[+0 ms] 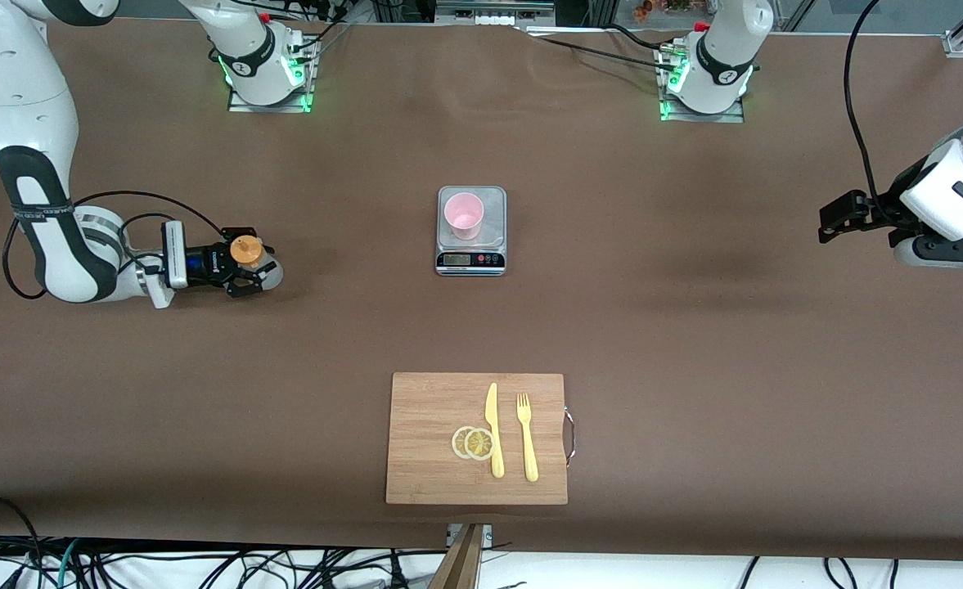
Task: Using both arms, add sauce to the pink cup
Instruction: 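Grasp the squeeze bottle with the right gripper and lift it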
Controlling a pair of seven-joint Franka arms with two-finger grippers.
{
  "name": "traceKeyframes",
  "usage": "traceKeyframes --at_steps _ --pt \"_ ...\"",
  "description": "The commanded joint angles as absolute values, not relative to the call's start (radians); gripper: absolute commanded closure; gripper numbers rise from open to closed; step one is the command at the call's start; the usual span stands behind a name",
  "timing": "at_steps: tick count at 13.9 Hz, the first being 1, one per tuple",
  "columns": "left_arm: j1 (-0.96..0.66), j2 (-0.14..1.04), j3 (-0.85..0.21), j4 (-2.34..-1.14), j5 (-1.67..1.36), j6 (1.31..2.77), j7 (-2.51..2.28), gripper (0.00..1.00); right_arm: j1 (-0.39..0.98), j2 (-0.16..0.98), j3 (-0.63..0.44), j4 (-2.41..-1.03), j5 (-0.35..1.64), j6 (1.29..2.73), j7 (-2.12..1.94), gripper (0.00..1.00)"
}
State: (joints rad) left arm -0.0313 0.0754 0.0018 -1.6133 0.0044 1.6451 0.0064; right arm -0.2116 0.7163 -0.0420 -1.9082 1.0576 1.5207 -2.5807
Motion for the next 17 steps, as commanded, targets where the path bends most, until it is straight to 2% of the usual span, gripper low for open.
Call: traceKeyframes --at_steps 1,8,13,17 --pt "-0.031 0.091 -0.002 -1.582 0.037 1.631 0.025 0.0 -0.183 0.712 -0.049 -1.859 1.066 1.543 -2.553 1.0" --pt "-0.031 0.091 -0.002 -1.582 0.037 1.631 0.025 0.0 -0.082 0.663 -0.055 -1.726 1.034 1.65 -2.268 1.0" --pt "-0.031 0.091 -0.002 -1.582 0.037 1.631 0.025 0.0 0.027 0.577 -0.055 -1.674 0.861 1.732 -1.946 1.0" --pt "-0.031 0.091 -0.002 -1.582 0.037 1.631 0.025 0.0 0.132 0.572 -0.054 -1.591 0.733 1.752 -1.74 1.0"
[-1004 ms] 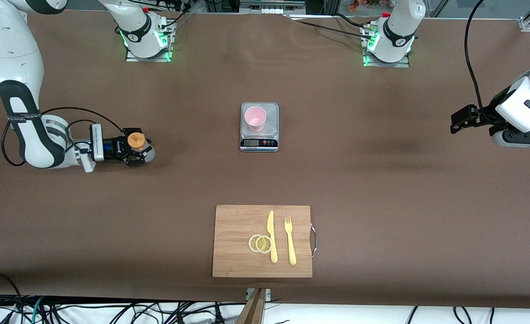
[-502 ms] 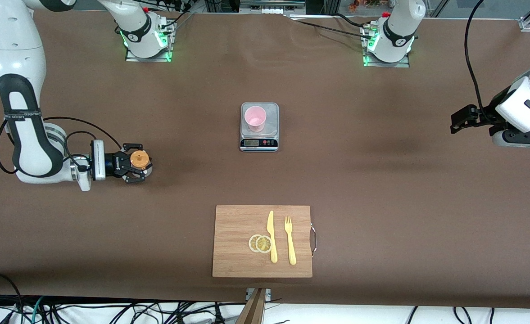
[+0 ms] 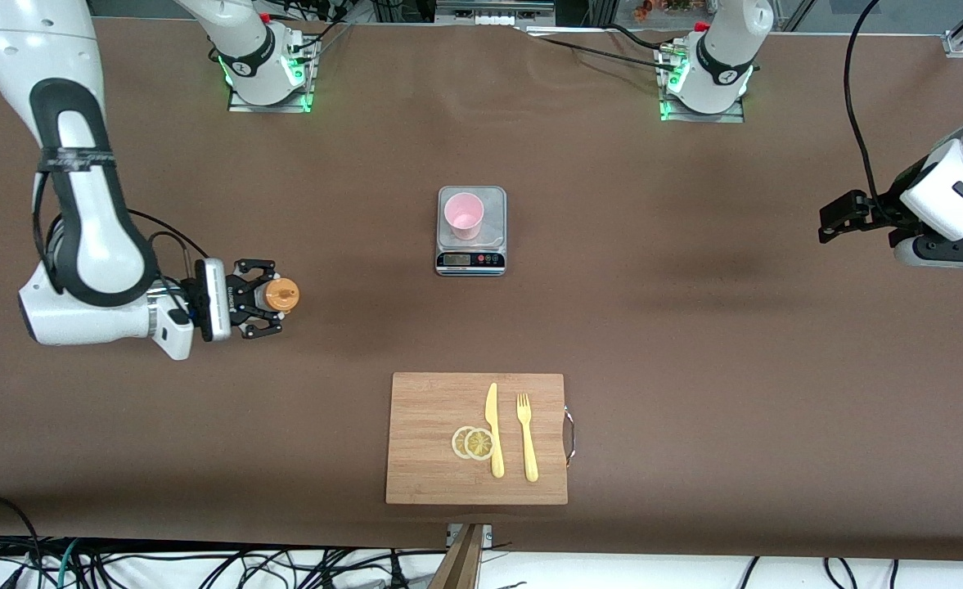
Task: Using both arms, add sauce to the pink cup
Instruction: 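Grasp the squeeze bottle with the right gripper and lift it, then carry the bottle with the right gripper over the pink cup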
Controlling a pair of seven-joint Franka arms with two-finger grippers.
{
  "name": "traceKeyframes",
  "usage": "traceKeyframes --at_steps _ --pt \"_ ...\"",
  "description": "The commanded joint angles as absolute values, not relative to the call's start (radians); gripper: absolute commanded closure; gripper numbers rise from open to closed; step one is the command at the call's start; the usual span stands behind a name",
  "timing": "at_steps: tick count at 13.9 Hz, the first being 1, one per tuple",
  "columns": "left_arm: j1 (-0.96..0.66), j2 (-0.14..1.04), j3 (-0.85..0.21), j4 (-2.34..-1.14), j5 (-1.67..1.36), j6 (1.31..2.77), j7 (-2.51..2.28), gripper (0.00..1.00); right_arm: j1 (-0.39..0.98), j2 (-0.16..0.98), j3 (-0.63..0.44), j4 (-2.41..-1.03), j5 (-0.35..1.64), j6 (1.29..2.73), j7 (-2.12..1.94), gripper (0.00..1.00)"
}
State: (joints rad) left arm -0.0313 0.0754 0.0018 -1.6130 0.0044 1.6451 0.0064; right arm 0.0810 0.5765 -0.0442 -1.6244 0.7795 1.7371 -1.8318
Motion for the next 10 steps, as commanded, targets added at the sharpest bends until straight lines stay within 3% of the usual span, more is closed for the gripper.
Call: traceKeyframes --at_steps 1,10 --pt "-0.031 0.091 -0.002 -1.582 0.037 1.631 0.025 0.0 0.156 0.572 -0.054 -1.583 0.721 1.769 -1.702 1.0" --pt "-0.031 0.091 -0.002 -1.582 0.037 1.631 0.025 0.0 0.357 0.558 -0.051 -1.499 0.439 1.821 -1.346 1.0"
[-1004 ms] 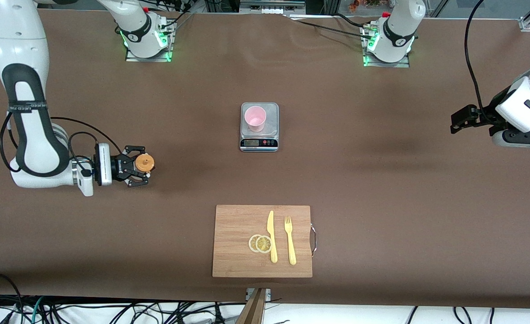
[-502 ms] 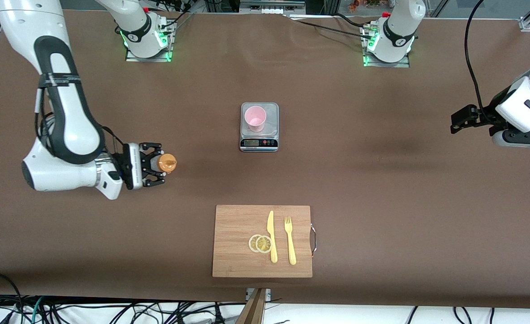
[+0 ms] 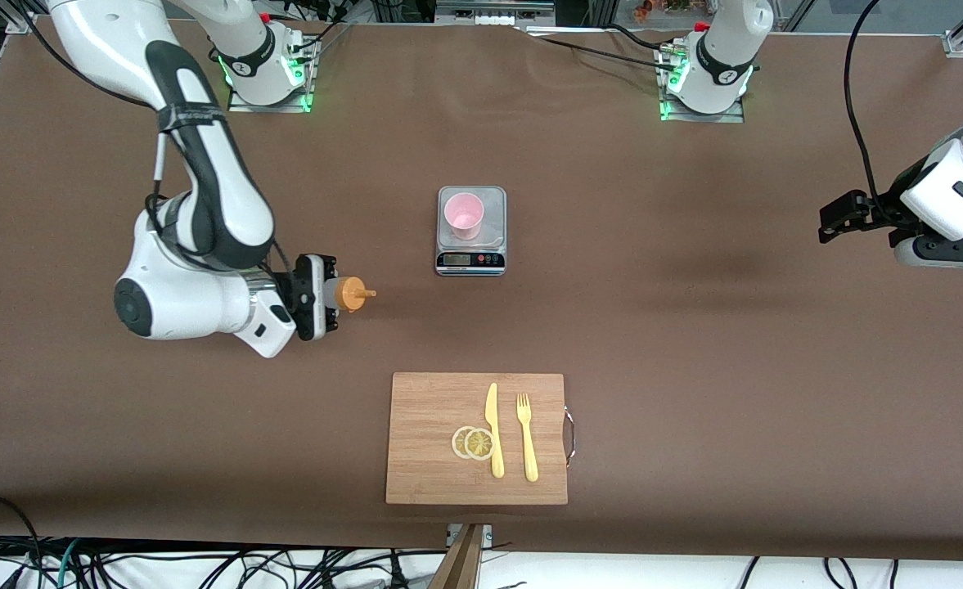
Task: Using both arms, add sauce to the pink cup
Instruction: 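Carry the bottle with the right gripper over the pink cup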
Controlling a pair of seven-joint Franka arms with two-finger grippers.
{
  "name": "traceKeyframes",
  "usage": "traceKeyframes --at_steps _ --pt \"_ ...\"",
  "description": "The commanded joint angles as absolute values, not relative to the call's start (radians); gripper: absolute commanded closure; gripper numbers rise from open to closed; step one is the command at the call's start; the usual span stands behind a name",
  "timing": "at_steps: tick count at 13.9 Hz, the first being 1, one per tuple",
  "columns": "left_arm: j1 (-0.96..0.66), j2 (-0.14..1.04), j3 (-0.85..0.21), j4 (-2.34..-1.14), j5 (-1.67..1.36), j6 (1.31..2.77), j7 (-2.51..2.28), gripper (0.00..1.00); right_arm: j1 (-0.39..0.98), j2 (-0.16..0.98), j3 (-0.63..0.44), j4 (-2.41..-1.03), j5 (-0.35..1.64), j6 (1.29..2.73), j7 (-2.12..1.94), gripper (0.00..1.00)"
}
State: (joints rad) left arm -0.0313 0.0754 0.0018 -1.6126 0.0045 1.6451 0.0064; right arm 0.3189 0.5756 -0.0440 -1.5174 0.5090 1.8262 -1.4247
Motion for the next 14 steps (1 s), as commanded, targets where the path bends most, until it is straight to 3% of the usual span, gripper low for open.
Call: traceKeyframes --at_steps 1,4,14 --pt "-0.031 0.091 -0.002 -1.582 0.037 1.631 0.025 0.0 0.388 0.554 -0.051 -1.499 0.393 1.821 -1.31 1.0" --pt "-0.031 0.091 -0.002 -1.582 0.037 1.631 0.025 0.0 0.487 0.532 -0.049 -1.499 0.243 1.821 -1.16 1.0" --pt "-0.031 0.091 -0.002 -1.582 0.037 1.631 0.025 0.0 0.643 0.517 -0.049 -1.502 0.065 1.789 -1.062 1.0"
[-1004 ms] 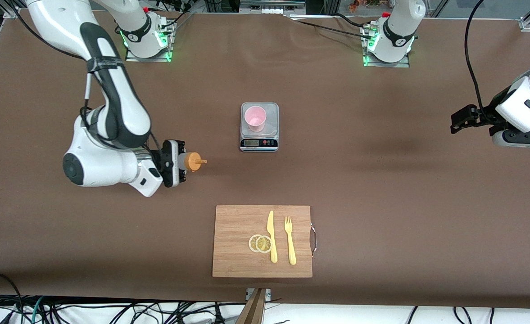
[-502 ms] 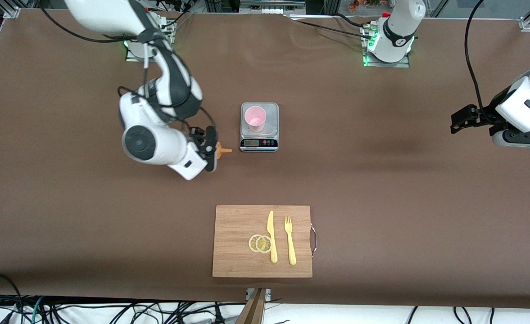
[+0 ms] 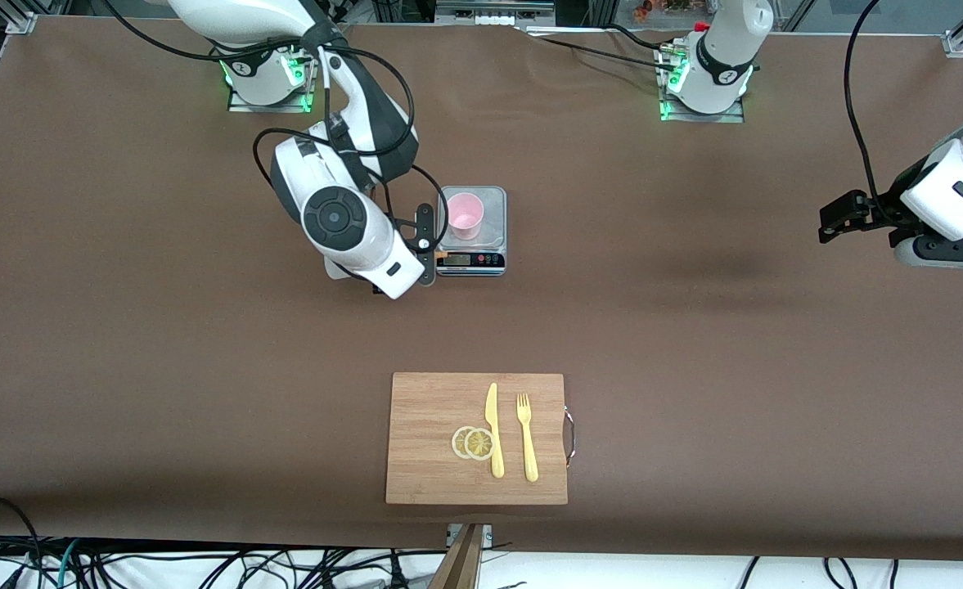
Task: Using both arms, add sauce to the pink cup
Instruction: 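Carry the bottle with the right gripper over the pink cup, then tilt the bottle nozzle into the pink cup with the right gripper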
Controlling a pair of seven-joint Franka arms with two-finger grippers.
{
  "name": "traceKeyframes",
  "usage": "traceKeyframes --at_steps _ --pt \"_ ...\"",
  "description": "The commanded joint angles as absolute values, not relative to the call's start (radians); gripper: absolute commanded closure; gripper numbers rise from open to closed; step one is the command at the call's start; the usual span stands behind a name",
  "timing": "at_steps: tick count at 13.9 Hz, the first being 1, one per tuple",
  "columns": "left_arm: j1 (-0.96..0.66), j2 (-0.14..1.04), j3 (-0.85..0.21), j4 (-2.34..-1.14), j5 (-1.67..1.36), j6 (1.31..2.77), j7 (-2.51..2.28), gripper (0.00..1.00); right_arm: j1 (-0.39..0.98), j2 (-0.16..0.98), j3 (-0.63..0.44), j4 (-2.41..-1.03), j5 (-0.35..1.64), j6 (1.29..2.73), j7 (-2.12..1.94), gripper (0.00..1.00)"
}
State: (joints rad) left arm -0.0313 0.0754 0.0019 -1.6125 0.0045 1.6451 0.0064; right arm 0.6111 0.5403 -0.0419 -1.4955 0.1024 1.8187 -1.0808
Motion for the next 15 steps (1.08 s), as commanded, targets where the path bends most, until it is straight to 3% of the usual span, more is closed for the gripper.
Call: traceKeyframes --at_steps 1,15 --pt "-0.031 0.091 -0.002 -1.58 0.037 1.631 0.025 0.0 0.655 0.517 -0.049 -1.502 0.04 1.786 -1.062 1.0" --pt "-0.031 0.091 -0.002 -1.582 0.038 1.631 0.025 0.0 0.822 0.531 -0.051 -1.512 -0.164 1.654 -0.965 1.0"
